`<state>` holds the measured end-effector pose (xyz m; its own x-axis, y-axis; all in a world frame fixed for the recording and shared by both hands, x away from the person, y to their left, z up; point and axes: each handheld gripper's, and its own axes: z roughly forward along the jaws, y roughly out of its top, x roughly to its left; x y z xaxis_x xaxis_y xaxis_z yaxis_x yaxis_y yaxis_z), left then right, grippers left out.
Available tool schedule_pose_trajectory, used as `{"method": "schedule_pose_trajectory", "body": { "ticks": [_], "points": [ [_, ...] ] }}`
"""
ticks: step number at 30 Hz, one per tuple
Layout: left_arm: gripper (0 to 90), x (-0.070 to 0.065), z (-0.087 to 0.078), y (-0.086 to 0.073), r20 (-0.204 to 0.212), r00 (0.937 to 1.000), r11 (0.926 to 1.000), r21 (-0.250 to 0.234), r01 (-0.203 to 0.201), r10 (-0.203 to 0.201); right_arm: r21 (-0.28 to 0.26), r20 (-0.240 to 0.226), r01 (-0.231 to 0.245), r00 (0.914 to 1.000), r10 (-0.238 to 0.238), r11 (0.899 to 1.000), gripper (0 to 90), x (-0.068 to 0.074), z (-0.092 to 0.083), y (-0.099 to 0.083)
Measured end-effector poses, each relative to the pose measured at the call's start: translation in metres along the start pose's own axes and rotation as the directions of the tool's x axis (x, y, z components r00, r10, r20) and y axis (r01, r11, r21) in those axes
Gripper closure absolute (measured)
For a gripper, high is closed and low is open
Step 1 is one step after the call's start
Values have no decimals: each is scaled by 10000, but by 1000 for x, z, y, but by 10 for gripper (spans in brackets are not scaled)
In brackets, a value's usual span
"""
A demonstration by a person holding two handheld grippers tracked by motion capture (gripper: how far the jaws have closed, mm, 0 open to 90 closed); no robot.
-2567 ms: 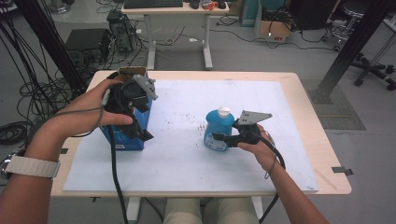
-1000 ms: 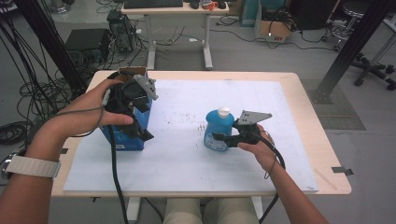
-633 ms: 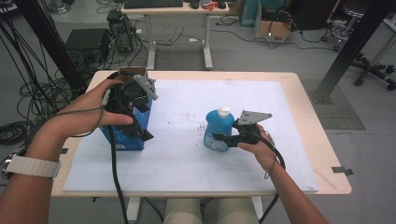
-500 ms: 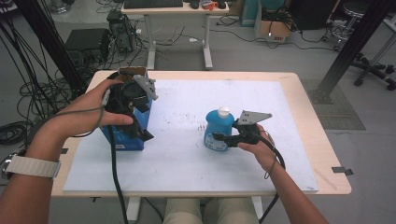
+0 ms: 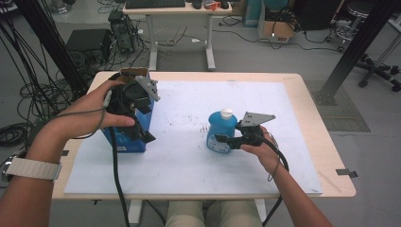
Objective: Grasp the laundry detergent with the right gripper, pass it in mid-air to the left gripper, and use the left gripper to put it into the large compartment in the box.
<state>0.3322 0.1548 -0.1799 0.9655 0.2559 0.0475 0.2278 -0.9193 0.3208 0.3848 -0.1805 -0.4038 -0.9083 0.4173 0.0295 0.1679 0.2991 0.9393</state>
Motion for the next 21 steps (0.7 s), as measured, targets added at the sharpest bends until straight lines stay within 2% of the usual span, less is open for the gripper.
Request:
{"method": "schedule_pose_trajectory", "body": {
  "ticks": [13, 15, 21],
  "points": [
    [114, 0, 0, 0, 6, 10000, 10000, 3, -22, 22, -1, -10, 90, 10000, -90, 10000, 426, 0, 0, 0],
    [114, 0, 0, 0, -9, 10000, 10000, -14, 13, -13, 86, 12, -115, 9999, 115, 9999, 427, 1, 0, 1],
    [114, 0, 1, 0, -14, 10000, 10000, -38, 15, -15, 92, 9, -96, 10000, 96, 9999, 428, 1, 0, 1]
  ]
}}
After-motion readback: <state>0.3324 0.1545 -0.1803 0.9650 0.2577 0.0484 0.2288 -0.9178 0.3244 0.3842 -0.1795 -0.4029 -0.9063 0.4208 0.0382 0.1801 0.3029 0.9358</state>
